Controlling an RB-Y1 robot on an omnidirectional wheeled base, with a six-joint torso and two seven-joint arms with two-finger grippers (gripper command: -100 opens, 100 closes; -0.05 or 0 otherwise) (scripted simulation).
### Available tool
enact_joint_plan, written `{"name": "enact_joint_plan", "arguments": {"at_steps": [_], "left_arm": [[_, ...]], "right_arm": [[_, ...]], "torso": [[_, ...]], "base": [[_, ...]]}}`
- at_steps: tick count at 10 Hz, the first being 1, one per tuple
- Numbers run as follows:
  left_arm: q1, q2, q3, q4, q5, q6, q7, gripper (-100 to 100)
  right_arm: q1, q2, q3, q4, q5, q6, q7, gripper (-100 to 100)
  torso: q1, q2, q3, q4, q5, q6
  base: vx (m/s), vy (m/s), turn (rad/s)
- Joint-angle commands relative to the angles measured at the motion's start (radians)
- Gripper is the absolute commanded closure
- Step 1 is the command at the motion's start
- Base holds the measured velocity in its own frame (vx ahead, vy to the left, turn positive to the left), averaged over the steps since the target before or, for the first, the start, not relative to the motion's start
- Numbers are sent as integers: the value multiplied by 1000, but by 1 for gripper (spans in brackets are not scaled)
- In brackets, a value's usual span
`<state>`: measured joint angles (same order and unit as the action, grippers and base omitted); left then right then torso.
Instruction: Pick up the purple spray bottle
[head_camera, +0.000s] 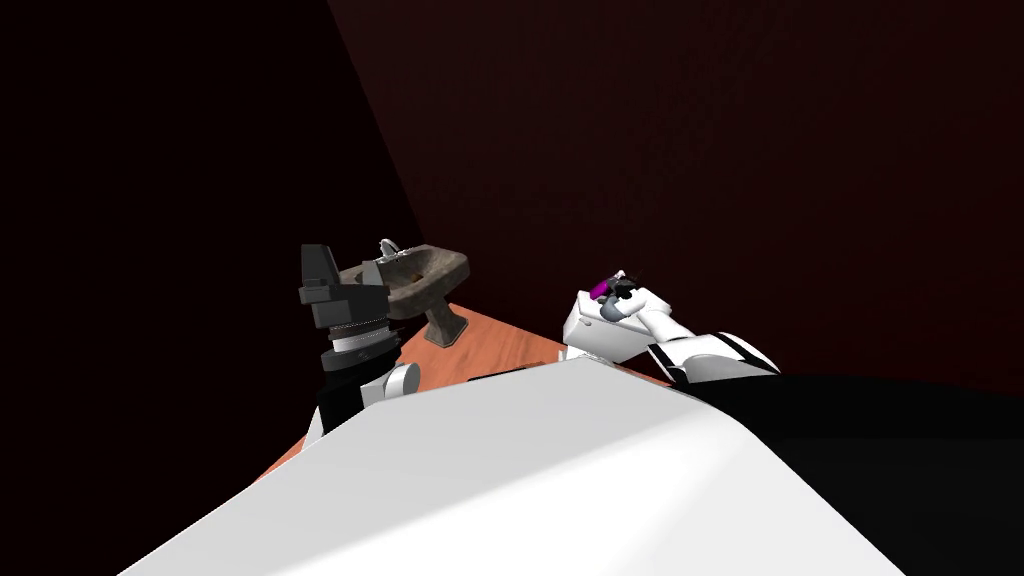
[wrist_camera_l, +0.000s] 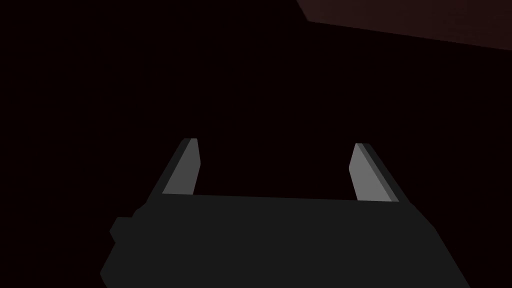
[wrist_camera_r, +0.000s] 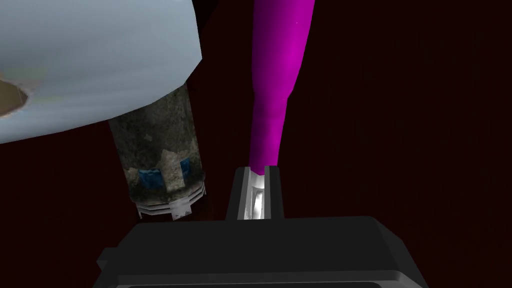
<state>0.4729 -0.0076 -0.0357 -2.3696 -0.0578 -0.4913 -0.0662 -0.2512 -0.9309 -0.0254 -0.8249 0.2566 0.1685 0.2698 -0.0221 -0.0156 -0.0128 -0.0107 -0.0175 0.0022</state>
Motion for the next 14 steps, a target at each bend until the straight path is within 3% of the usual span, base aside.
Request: {"name": "enact_joint_plan", "arguments": {"at_steps": [1, 2, 3, 5, 6, 7, 8, 9, 10, 11, 14], "left_arm": [[0, 0, 0, 0, 0, 0, 0, 0], [0, 0, 0, 0, 0, 0, 0, 0], [0, 0, 0, 0, 0, 0, 0, 0], [0, 0, 0, 0, 0, 0, 0, 0], [0, 0, 0, 0, 0, 0, 0, 0], [0, 0, 0, 0, 0, 0, 0, 0], [0, 0, 0, 0, 0, 0, 0, 0], [0, 0, 0, 0, 0, 0, 0, 0], [0, 0, 0, 0, 0, 0, 0, 0], [0, 0, 0, 0, 0, 0, 0, 0], [0, 0, 0, 0, 0, 0, 0, 0]], "right_arm": [[50, 5, -3, -31, 6, -4, 1, 100], [91, -29, -42, -95, 5, -30, -40, 100], [141, -29, -42, -148, 5, -30, -40, 100], [207, -29, -42, -148, 5, -30, -40, 100], [207, -29, -42, -148, 5, -30, -40, 100], [263, -63, -80, -222, 5, -56, -82, 100], [306, -63, -80, -264, 5, -56, -82, 100], [339, -63, -80, -264, 5, -56, -82, 100], [347, -63, -80, -264, 5, -56, -82, 100], [388, -97, -118, -319, 4, -82, -123, 100], [470, -97, -118, -381, 4, -82, -123, 100]], "torso": [[0, 0, 0, 0, 0, 0], [-1, 3, 2, 1, 0, 1], [2, -2, 0, 1, 3, 5], [1, -3, -2, -1, 1, -1], [-1, 1, 0, 0, 0, 1], [-3, 4, 2, 0, -1, 3], [-1, 0, 0, 0, 1, 6], [0, -5, -3, -2, 0, 3], [-2, -4, -3, -2, -2, 2], [-4, 0, -1, -2, -2, 2], [-1, -4, -3, -2, -1, 0]], "base": [[-10, 5, 21], [147, 59, -265], [208, 66, -199], [60, 17, 49], [-17, -1, 11], [123, 62, -229], [190, 69, -203], [105, 39, -2], [27, 14, 35], [159, 62, -223], [99, 41, -44]]}}
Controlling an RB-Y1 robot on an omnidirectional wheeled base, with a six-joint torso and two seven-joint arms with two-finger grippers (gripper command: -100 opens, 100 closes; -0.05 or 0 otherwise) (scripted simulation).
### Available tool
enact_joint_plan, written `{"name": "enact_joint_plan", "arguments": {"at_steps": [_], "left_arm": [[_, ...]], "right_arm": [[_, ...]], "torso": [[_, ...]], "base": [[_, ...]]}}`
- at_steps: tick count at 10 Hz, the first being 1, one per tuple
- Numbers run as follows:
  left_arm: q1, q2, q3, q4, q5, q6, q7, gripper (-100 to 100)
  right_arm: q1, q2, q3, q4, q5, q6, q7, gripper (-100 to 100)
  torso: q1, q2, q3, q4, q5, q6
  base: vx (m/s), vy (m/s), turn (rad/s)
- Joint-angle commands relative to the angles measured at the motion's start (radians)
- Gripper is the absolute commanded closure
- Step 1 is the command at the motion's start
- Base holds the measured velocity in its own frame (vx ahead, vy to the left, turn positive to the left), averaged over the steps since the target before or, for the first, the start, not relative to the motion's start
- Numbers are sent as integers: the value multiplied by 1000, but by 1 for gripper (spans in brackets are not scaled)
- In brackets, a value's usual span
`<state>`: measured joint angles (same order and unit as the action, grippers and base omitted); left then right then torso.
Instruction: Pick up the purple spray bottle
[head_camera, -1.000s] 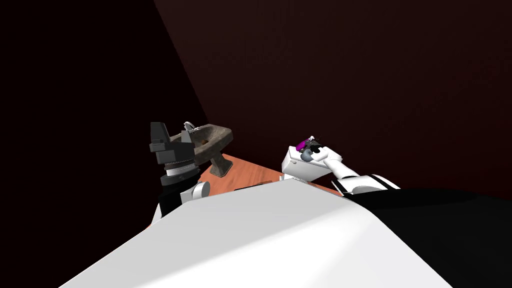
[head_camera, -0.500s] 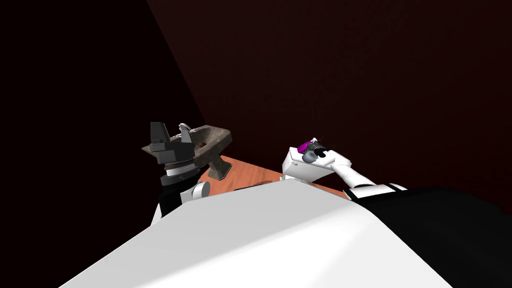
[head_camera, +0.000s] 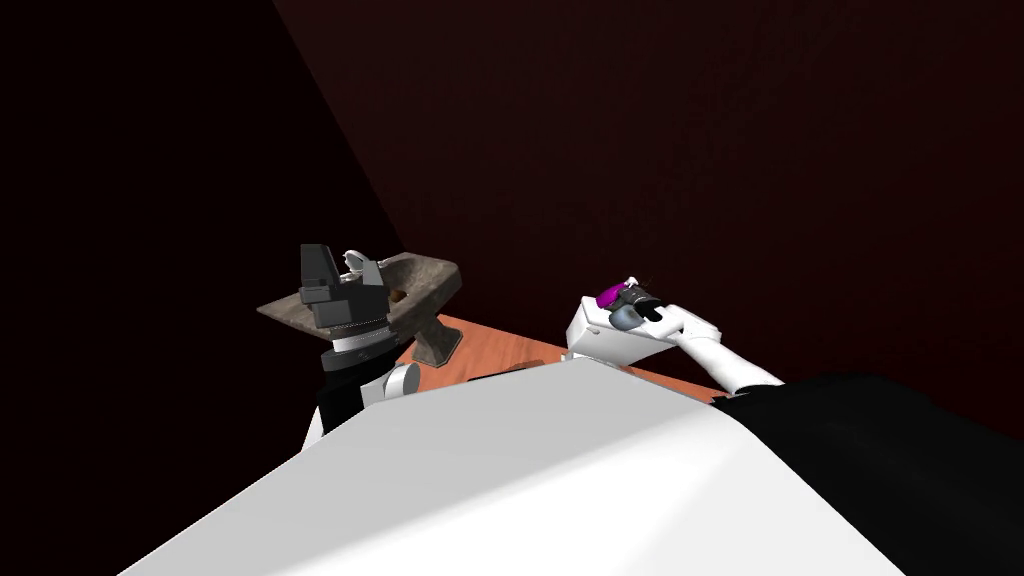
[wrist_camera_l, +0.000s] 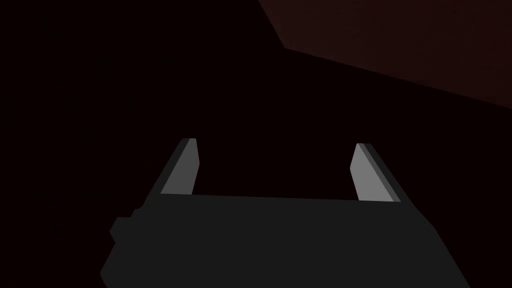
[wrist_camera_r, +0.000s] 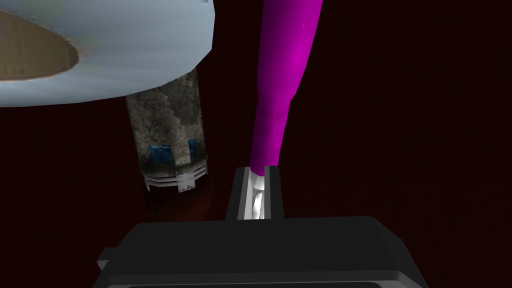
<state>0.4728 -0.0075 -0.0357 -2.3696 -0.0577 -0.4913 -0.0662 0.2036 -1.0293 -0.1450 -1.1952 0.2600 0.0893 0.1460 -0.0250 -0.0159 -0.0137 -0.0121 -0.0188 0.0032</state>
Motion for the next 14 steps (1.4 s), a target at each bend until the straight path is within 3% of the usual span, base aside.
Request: {"name": "enact_joint_plan", "arguments": {"at_steps": [1, 2, 4, 6, 7, 9, 11, 12, 14], "left_arm": [[0, 0, 0, 0, 0, 0, 0, 0], [0, 0, 0, 0, 0, 0, 0, 0], [0, 0, 0, 0, 0, 0, 0, 0], [0, 0, 0, 0, 0, 0, 0, 0], [0, 0, 0, 0, 0, 0, 0, 0], [0, 0, 0, 0, 0, 0, 0, 0], [0, 0, 0, 0, 0, 0, 0, 0], [0, 0, 0, 0, 0, 0, 0, 0], [0, 0, 0, 0, 0, 0, 0, 0]], "right_arm": [[32, 1, 1, -11, 1, -3, 1, 100], [69, -33, -37, -64, 1, -28, -41, 100], [132, -33, -37, -123, 1, -28, -41, 100], [172, -33, -37, -128, 1, -28, -41, 100], [211, -67, -76, -181, 0, -54, -82, 100], [266, -67, -76, -237, 0, -54, -82, 100], [311, -67, -76, -245, 0, -54, -82, 100], [341, -101, -114, -287, 0, -80, -124, 100], [402, -101, -114, -345, 0, -80, -124, 100]], "torso": [[0, 0, 0, 0, 0, 0], [-2, 3, 2, 1, -1, 1], [5, -5, -2, 0, 2, 1], [1, 0, 0, 0, 0, -1], [-2, 3, 2, 1, 0, 1], [4, -5, -2, 0, 2, 0], [2, 0, 0, 0, 1, -1], [-1, 3, 2, 1, 1, 1], [7, -4, -2, 0, 4, 0]], "base": [[-12, -2, 20], [132, 62, -271], [142, 70, -88], [9, 5, 47], [147, 54, -263], [128, 63, -83], [10, 19, 35], [133, 75, -255], [128, 77, -97]]}}
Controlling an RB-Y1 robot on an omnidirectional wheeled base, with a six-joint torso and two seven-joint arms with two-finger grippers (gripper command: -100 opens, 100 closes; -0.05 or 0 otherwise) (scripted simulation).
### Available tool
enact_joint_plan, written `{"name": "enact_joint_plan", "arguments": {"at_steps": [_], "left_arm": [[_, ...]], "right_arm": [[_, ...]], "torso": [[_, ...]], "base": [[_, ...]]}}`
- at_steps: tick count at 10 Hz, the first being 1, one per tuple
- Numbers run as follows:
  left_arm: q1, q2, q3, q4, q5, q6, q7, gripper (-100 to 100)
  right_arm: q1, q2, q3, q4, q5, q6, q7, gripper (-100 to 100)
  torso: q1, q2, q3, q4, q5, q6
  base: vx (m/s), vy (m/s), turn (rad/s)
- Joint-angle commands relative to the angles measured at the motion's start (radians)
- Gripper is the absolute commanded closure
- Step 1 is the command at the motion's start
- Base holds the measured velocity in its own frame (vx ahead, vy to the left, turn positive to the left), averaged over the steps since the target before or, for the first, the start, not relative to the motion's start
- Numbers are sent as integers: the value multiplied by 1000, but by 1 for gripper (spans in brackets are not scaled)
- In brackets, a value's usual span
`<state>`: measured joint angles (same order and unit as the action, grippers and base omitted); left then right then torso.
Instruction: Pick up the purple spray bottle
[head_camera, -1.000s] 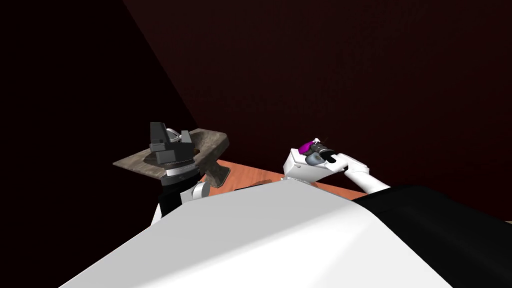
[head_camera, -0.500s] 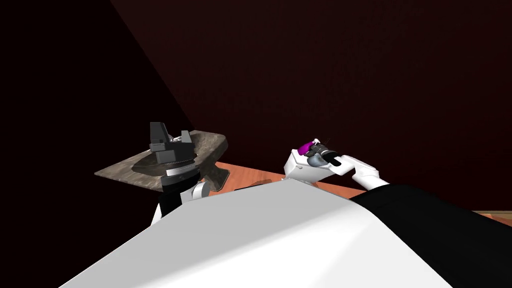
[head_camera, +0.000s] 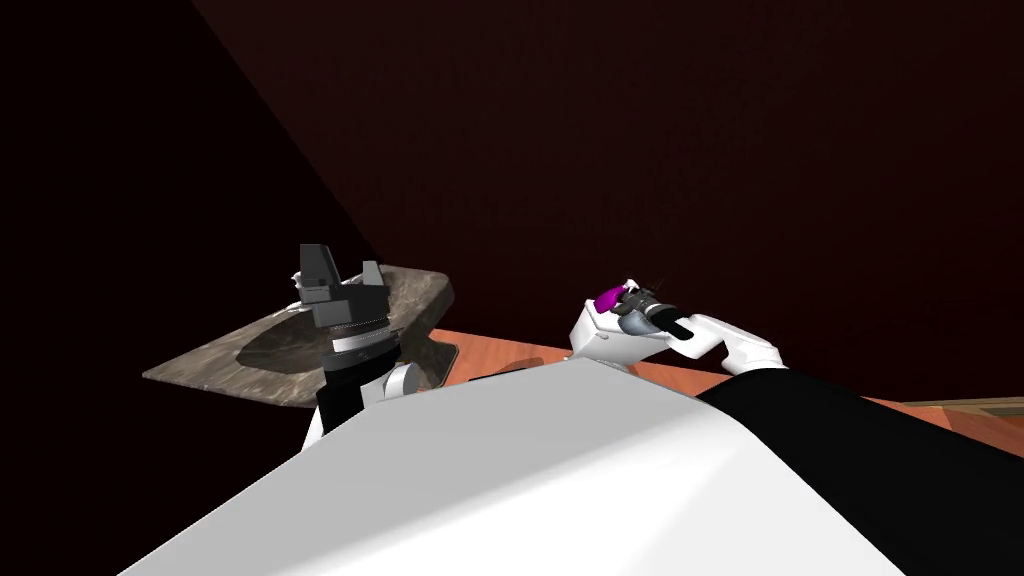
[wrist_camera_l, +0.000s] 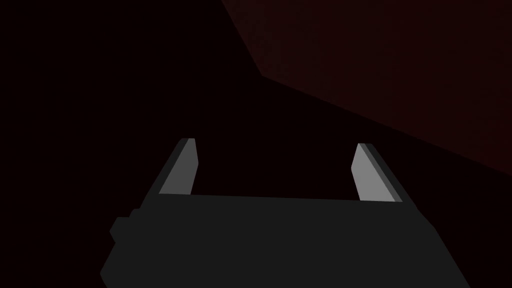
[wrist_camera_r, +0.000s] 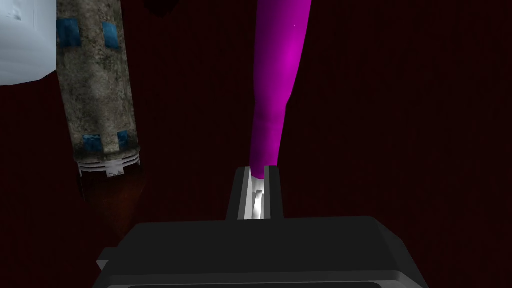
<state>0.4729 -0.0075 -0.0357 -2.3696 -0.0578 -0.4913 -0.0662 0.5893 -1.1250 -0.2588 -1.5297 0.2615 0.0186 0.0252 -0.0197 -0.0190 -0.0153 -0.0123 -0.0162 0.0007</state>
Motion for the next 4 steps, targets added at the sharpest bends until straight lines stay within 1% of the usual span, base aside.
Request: {"name": "enact_joint_plan", "arguments": {"at_steps": [1, 2, 3, 4], "left_arm": [[0, 0, 0, 0, 0, 0, 0, 0], [0, 0, 0, 0, 0, 0, 0, 0], [0, 0, 0, 0, 0, 0, 0, 0], [0, 0, 0, 0, 0, 0, 0, 0]], "right_arm": [[50, -6, 0, -27, -2, -9, -3, 100], [66, -6, 0, -27, -2, -9, -3, 100], [59, 1, -7, -27, 1, -14, -1, 100], [63, 2, -7, -27, 1, -16, -1, 0]], "torso": [[0, 0, 0, 0, 0, 0], [-3, 3, 1, 0, -1, 1], [-6, 6, 3, 1, -1, 3], [-7, 7, 4, 2, -1, 2]], "base": [[39, 18, 61], [0, -4, 22], [0, 0, 0], [0, 0, 0]]}}
